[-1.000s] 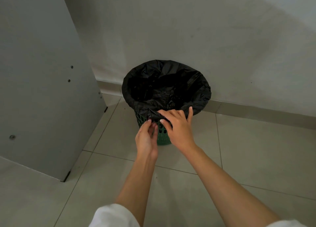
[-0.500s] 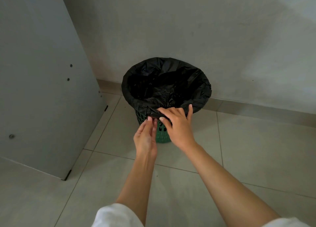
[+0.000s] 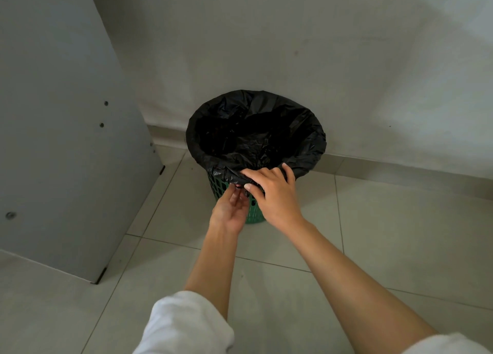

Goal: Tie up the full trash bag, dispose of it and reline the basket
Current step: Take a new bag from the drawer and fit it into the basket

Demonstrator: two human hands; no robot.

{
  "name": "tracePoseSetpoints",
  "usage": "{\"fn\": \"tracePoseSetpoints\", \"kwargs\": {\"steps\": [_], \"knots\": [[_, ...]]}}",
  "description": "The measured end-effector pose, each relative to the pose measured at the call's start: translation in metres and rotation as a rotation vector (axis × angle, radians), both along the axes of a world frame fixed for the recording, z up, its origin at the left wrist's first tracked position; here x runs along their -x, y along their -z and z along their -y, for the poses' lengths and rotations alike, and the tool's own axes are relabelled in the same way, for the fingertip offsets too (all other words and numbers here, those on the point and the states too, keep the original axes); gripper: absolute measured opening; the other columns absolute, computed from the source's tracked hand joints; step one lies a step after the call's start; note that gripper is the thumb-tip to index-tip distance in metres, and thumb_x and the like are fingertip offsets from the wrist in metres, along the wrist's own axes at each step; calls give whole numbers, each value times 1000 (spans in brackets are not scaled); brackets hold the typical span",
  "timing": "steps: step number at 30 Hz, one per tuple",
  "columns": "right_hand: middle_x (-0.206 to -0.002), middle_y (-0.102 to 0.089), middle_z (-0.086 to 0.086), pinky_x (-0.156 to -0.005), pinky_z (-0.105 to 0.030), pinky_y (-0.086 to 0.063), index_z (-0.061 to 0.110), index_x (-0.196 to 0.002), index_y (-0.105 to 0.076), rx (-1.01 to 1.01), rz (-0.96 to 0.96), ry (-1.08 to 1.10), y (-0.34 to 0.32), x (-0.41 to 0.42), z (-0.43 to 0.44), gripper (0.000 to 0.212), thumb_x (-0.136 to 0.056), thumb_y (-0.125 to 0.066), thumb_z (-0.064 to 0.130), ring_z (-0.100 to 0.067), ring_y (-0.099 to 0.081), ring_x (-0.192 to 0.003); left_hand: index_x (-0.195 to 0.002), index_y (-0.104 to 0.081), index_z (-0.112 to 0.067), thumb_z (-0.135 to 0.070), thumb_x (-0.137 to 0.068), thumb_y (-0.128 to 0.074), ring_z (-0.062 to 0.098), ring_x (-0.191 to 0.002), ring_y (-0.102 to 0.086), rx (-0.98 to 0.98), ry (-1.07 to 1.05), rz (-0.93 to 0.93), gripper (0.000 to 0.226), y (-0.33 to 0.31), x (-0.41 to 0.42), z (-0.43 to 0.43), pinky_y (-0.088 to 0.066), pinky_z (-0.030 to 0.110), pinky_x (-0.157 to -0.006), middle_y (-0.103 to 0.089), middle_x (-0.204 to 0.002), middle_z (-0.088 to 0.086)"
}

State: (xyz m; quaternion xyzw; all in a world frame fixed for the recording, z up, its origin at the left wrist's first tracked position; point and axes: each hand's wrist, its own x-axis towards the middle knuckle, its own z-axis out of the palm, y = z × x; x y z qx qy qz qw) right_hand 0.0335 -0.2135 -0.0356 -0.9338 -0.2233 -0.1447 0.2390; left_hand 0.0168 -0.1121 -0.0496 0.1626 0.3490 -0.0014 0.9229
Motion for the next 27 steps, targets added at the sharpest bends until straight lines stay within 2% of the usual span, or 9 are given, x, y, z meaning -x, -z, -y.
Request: {"fn": "tracePoseSetpoints", "kwargs": {"steps": [4, 7, 11, 14, 16, 18, 21, 24, 27], "knots": [[-104, -64, 7, -114, -39, -6, 27, -124, -59, -9, 6, 13, 2, 2, -2, 31, -95, -51, 30, -18, -52, -104, -95, -60, -1, -7, -93, -55, 11, -71, -58, -47, -18, -45, 8, -1, -4, -2, -49, 16, -59, -61, -82, 6], [-106, -64, 7, -113, -37, -5, 27, -124, -59, -14, -7, 22, 1, 1, -4, 31, -94, -51, 30, -18, -51, -106, -112, -60, -1, -6, -88, -61, 8, -75, -63, -74, -51, -50, 24, -4, -8, 1, -49, 10, -50, -67, -89, 4], [-103, -65, 7, -112, -37, -6, 26, -123, -60, -21, -1, 18, 2, 0, -4, 30, -94, -52, 30, -18, -53, -104, -120, -59, 3, -3, -89, -59, 7, -79, -63, -129, -82, -93, 32, -4, -5, 3, -50, 10, -57, -67, -105, 6], [-102, -65, 7, -112, -37, -6, 26, -122, -60, -26, -5, 19, 3, 2, -3, 30, -93, -52, 30, -18, -53, -102, -119, -60, 4, 2, -85, -62, 8, -79, -62, -165, -102, -152, 34, -4, -2, 4, -50, 13, -65, -64, -120, 10], [-102, -65, 8, -112, -38, -7, 26, -122, -60, -24, -6, 19, 3, 4, -2, 31, -93, -52, 31, -18, -53, -102, -117, -61, 6, 4, -83, -63, 7, -76, -61, -174, -97, -169, 34, -5, -3, 4, -49, 13, -63, -67, -111, 10], [-103, -64, 8, -113, -38, -7, 27, -123, -60, -23, -9, 14, 3, 4, -1, 31, -94, -52, 30, -17, -53, -103, -116, -61, 5, 2, -84, -61, 7, -72, -59, -173, -66, -167, 32, -8, -5, 3, -48, 12, -58, -65, -93, 5], [-104, -64, 7, -112, -37, -4, 26, -123, -59, -30, -3, 14, 2, 2, -4, 30, -94, -52, 30, -18, -53, -103, -110, -62, -2, -1, -90, -54, 8, -73, -59, -138, -20, -142, 22, -11, -11, -4, -48, 14, -52, -62, -86, 3], [-101, -64, 7, -112, -37, -3, 25, -122, -61, -43, 14, 16, 4, 2, -7, 29, -94, -53, 29, -19, -54, -101, -87, -59, -8, -7, -94, -47, 12, -82, -56, -97, -1, -148, 14, -19, -12, -8, -44, 21, -63, -60, -84, 2], [-100, -65, 6, -112, -37, -1, 24, -121, -61, -50, 20, 19, 5, 1, -6, 29, -93, -54, 27, -19, -54, -100, -86, -59, -13, -21, -96, -41, 16, -102, -48, -61, 14, -143, 22, -28, -8, -7, -41, 28, -83, -57, -91, -1]]}}
